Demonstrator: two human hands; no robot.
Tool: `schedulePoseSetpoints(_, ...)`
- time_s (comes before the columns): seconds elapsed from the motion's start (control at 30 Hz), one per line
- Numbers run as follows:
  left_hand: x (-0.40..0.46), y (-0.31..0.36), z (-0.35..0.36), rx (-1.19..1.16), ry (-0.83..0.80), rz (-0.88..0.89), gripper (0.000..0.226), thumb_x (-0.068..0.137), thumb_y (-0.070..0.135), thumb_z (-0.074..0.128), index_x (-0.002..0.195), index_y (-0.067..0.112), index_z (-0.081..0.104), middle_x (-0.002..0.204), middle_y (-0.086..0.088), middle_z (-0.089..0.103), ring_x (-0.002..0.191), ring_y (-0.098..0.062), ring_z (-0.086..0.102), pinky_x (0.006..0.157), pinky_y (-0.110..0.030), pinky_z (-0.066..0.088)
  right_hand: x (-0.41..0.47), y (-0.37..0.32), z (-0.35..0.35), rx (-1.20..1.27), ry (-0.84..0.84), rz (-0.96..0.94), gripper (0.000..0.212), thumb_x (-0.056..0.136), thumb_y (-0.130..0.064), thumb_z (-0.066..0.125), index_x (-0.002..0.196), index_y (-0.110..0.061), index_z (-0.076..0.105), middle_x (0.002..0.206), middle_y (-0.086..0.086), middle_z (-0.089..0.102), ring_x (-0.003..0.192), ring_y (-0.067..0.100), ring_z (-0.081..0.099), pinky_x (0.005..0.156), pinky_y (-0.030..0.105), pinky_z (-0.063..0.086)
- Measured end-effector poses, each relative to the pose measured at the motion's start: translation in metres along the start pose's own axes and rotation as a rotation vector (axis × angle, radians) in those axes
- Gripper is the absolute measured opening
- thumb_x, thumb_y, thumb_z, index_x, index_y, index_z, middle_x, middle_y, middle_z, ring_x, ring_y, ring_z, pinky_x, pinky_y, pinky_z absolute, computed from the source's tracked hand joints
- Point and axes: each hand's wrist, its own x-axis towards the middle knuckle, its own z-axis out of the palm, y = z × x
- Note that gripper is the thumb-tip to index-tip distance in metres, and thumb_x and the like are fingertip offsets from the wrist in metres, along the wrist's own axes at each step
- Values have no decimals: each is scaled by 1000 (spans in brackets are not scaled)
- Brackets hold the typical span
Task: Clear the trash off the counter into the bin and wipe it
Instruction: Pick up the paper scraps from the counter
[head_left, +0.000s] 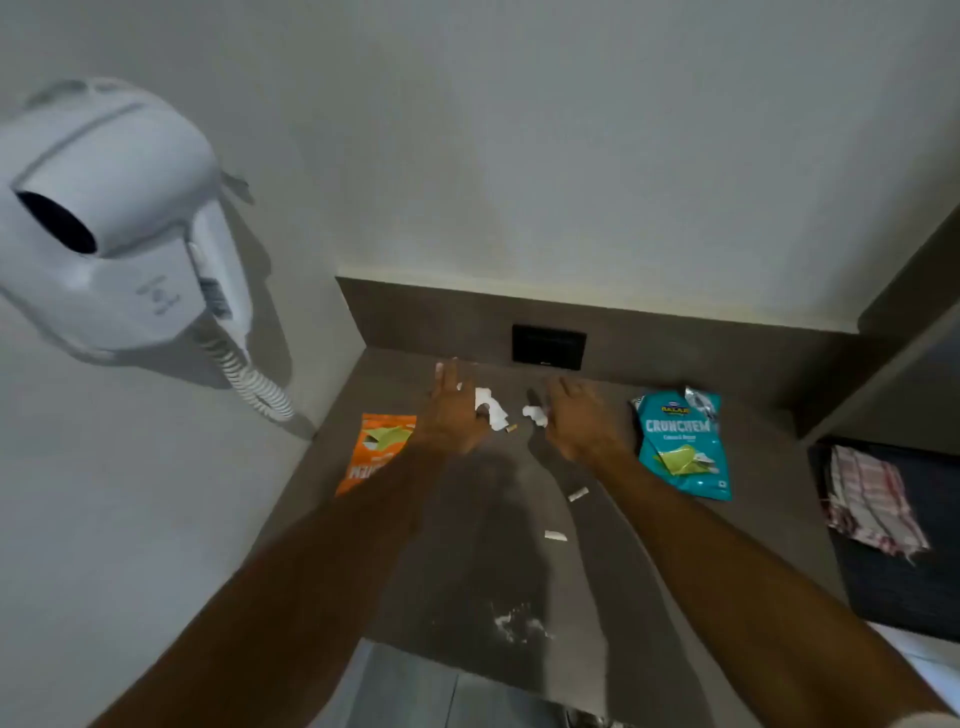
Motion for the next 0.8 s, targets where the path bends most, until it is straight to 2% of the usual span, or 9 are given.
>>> schedulePoseSetpoints(0.1,33,-22,27,69,-59,71,62,106,29,50,164,24,28,176,-10,13,163,-36,3,131,-50,17,27,1,33,38,-72,4,51,92,-16,66,141,-15,54,142,15,54,131,35,51,111,42,45)
schedulePoseSetpoints(0.13,39,-28,34,57,-59,114,56,103,25,54,158,24,43,170,-11,30,161,-36,18,130,-47,22,31,3,41,27,-87,18,40,91,-13,65,131,-13,63,134,15,60,125,34,57,106,39,49)
schedulePoseSetpoints(0.2,43,-35,51,13,11,207,38,94,17,62,129,26,74,141,-6,68,138,-30,55,119,-36,42,38,9,56,49,-48,61,26,87,-8,65,112,-10,74,120,14,70,111,33,67,95,37,56)
schedulePoseSetpoints(0.27,37,-37,57,-70,110,183,32,88,14,63,109,29,83,119,3,78,114,-22,71,101,-31,54,38,16,58,137,10,115,28,84,-5,68,110,-11,76,117,12,73,108,31,69,95,37,57)
schedulePoseSetpoints(0.4,5,-23,44,-323,370,188,31,76,3,59,82,24,81,97,7,80,95,-15,74,86,-30,57,-3,8,34,289,275,77,27,90,-3,62,112,-8,76,114,13,73,103,30,69,92,37,55)
schedulePoseSetpoints(0.53,-60,12,39,-488,588,117,22,88,1,68,104,10,80,109,-10,77,104,-30,72,91,-34,53,-99,-7,17,409,542,-63,30,87,0,64,113,-9,75,107,13,69,91,29,66,77,33,50)
schedulePoseSetpoints(0.6,-105,29,51,-565,650,188,18,88,-1,70,101,8,78,104,-10,76,98,-26,72,88,-34,56,-152,-9,28,466,567,-119,30,90,-1,63,117,-9,74,106,11,67,88,23,64,75,31,52)
schedulePoseSetpoints(0.7,-198,46,88,-688,647,200,20,81,-4,71,97,7,75,101,-8,73,96,-21,70,86,-28,57,-240,3,59,477,561,-171,29,85,3,66,107,-12,78,105,8,68,89,11,61,79,13,50)
schedulePoseSetpoints(0.8,-290,47,148,-706,579,201,23,74,-11,74,93,1,72,100,-11,73,91,-23,70,84,-19,53,-314,27,109,425,547,-238,23,84,2,67,97,-11,80,101,11,70,90,18,66,77,21,54)
